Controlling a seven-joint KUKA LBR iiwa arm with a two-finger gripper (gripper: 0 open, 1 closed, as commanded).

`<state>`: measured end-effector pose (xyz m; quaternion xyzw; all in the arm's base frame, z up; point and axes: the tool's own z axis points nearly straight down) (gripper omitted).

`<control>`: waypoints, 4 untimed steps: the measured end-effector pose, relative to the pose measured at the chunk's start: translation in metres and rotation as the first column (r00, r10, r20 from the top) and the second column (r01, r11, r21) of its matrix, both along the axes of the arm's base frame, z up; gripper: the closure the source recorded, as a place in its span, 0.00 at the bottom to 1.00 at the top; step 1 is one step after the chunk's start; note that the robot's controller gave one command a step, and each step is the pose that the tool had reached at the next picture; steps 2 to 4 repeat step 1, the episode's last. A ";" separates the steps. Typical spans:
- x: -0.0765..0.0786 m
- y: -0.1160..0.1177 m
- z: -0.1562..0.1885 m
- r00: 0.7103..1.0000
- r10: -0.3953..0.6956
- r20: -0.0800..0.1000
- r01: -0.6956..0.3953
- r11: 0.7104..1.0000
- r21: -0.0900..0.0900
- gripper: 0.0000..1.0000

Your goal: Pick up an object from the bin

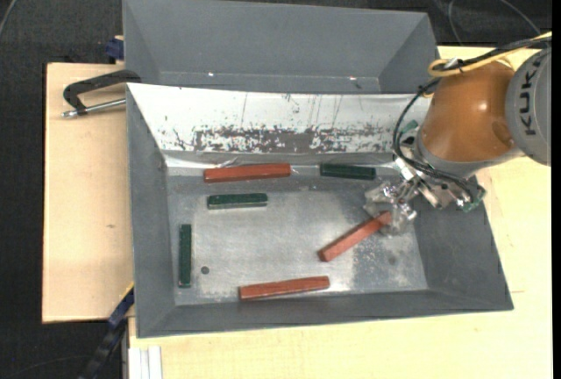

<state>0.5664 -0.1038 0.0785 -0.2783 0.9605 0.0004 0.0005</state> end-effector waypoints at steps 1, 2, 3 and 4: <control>-0.003 0.004 0.156 0.998 0.053 0.015 -0.053 0.999 -0.003 1.00; -0.003 0.004 0.156 0.998 0.053 0.015 -0.053 0.999 -0.003 1.00; -0.003 0.004 0.156 0.998 0.053 0.015 -0.053 0.999 -0.003 1.00; -0.003 0.004 0.156 0.998 0.053 0.015 -0.053 0.999 -0.003 1.00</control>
Offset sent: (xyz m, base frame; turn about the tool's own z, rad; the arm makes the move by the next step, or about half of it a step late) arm -0.0058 0.0039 0.1494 -0.0555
